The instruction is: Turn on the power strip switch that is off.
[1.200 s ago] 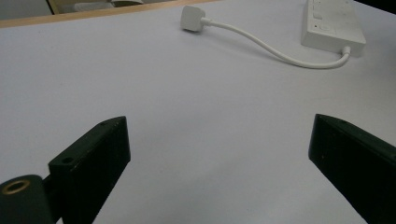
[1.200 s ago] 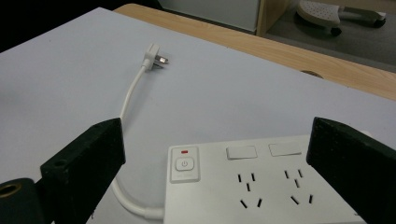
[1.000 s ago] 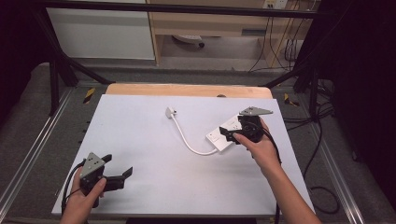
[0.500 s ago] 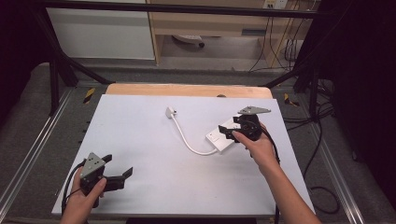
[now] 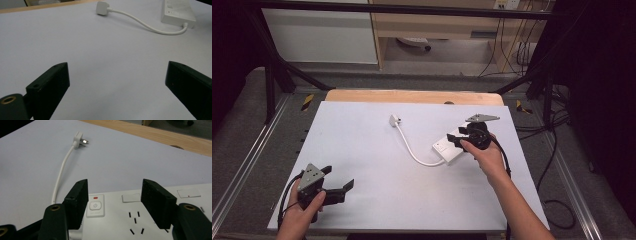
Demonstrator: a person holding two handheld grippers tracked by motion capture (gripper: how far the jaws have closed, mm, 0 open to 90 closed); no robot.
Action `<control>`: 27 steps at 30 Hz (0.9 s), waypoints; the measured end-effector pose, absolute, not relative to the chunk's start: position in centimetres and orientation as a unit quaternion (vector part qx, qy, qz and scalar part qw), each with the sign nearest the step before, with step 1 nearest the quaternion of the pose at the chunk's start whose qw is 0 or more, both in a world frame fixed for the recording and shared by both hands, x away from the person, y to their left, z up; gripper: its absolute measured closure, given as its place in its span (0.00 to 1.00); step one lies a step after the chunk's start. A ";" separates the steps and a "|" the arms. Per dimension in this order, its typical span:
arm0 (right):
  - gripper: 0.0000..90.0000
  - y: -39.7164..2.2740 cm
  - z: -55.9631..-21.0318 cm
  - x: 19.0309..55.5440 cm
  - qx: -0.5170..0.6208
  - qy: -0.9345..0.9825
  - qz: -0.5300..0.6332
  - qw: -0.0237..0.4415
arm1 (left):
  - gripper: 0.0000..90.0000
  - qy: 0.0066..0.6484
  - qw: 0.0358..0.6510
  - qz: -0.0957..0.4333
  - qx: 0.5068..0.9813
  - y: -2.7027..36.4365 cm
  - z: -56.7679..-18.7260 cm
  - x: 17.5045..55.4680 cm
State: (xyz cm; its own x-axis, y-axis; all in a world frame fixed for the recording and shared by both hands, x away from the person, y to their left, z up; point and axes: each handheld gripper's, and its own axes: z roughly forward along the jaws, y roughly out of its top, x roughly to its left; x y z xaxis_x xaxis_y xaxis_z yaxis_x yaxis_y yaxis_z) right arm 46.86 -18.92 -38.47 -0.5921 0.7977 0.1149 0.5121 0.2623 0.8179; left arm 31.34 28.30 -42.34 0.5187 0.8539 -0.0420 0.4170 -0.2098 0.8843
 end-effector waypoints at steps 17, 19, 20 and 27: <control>0.58 -18.8 -40.2 47.7 0.436 0.775 0.423 0.170 | 0.06 0.428 0.456 0.239 0.743 28.3 -42.4 31.3; 0.60 -18.7 -40.4 47.8 0.436 0.777 0.420 0.171 | 0.06 0.429 0.457 0.239 0.742 28.3 -42.4 31.3; 0.61 -18.7 -40.5 47.8 0.438 0.777 0.419 0.171 | 0.06 0.428 0.455 0.240 0.743 28.4 -42.4 31.3; 0.62 -18.7 -40.8 47.9 0.437 0.782 0.412 0.169 | 0.06 0.427 0.453 0.240 0.745 28.4 -42.4 31.3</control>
